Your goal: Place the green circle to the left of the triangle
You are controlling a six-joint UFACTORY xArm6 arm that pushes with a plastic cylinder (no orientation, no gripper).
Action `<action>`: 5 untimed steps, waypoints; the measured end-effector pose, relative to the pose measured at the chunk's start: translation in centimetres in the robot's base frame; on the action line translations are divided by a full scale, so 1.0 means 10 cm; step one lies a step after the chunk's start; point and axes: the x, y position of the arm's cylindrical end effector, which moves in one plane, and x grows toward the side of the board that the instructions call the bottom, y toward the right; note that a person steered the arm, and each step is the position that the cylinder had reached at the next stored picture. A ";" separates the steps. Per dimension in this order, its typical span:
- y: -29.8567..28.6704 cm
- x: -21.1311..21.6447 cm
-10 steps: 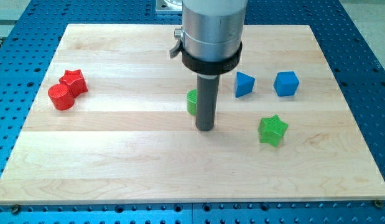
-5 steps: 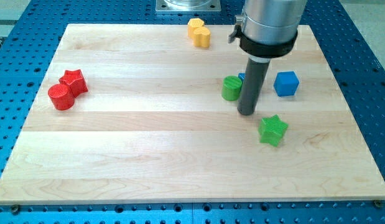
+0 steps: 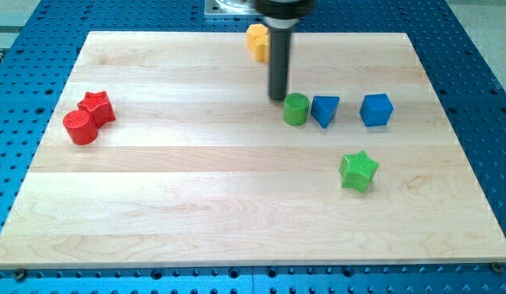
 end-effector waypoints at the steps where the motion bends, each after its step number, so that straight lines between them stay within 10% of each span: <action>1: 0.02 0.05; 5: -0.23 0.87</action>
